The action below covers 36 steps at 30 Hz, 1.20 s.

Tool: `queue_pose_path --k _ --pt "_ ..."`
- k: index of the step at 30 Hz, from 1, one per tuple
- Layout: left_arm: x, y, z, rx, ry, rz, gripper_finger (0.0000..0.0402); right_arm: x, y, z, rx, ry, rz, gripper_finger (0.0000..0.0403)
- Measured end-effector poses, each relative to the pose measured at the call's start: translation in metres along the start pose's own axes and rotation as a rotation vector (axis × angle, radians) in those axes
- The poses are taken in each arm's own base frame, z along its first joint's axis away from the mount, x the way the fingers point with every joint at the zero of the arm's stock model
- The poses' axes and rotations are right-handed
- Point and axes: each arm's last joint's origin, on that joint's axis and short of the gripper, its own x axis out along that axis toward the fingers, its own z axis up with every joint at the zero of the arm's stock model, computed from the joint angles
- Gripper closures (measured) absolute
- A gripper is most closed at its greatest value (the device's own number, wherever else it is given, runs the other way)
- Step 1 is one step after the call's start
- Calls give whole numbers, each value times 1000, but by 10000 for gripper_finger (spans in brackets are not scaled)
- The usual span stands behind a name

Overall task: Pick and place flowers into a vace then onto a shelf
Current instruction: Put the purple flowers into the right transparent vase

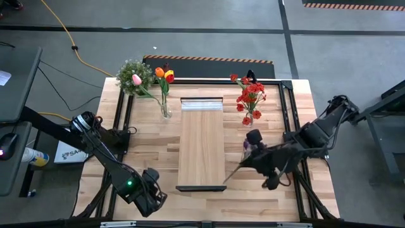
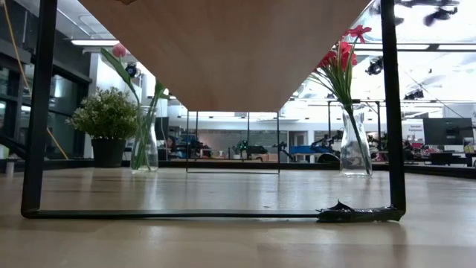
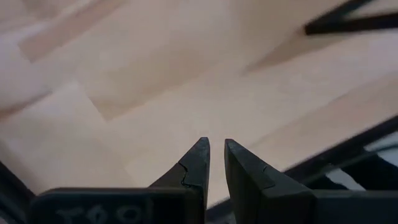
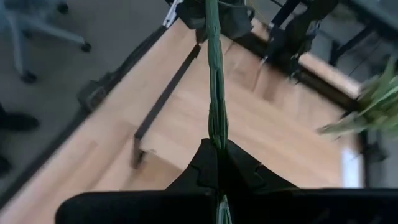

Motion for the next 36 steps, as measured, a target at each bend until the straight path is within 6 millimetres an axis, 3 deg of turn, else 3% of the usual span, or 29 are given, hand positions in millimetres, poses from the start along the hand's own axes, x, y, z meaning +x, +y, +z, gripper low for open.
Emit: queue_pose_path --k 6,17,27,36 --pt "-11 -6 -4 -1 68 -53 316 0 -7 30 -179 6 -104 402" --pt "-83 -36 -8 84 54 -299 316 11 -12 74 -409 3 -310 402" --pt "-149 -53 0 254 -242 -567 316 29 -12 86 -688 175 -567 402" --pt "-173 -57 7 382 -519 -621 316 37 -14 85 -902 371 -699 402"
